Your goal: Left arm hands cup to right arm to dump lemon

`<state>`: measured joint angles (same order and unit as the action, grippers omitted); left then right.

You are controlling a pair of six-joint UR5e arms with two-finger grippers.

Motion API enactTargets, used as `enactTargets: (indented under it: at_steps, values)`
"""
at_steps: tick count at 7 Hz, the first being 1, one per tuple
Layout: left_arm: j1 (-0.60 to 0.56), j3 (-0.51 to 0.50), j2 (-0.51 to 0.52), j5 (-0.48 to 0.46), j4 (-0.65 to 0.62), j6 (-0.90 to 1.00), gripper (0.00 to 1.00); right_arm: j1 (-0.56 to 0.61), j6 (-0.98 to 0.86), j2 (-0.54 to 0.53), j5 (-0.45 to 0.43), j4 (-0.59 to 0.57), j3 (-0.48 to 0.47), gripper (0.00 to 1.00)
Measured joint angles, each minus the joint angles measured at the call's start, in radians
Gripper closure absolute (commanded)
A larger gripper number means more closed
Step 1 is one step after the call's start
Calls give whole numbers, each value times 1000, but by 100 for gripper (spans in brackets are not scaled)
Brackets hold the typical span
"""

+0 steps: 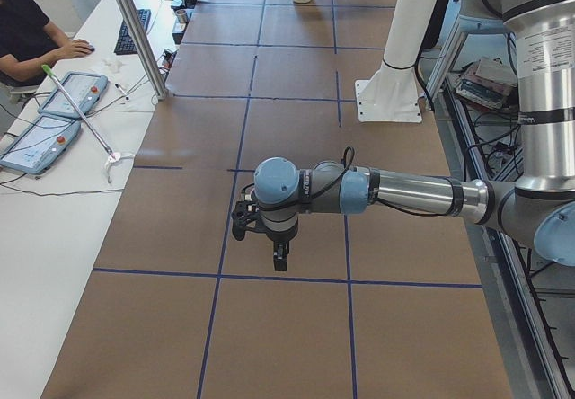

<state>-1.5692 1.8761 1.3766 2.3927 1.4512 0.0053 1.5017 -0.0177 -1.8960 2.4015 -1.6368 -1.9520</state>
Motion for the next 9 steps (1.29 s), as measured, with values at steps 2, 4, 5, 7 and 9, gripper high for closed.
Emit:
enactTargets:
  at_steps: [2, 4, 5, 7, 9]
  values:
    - [0, 2, -1, 4, -1, -5, 0, 0, 1, -1, 1, 0, -1, 0]
    - [0, 13, -6, 2, -1, -8, 0, 0, 0, -2, 2, 0, -3, 0]
    - [1, 11, -7, 1, 2, -9, 0, 0, -1, -3, 2, 0, -3, 0]
    - [1, 7, -9, 17, 8, -10, 0, -1, -2, -2, 2, 1, -3, 0]
    - [1, 9, -11, 40, 12, -8, 0, -1, -1, 1, 2, 1, -4, 0]
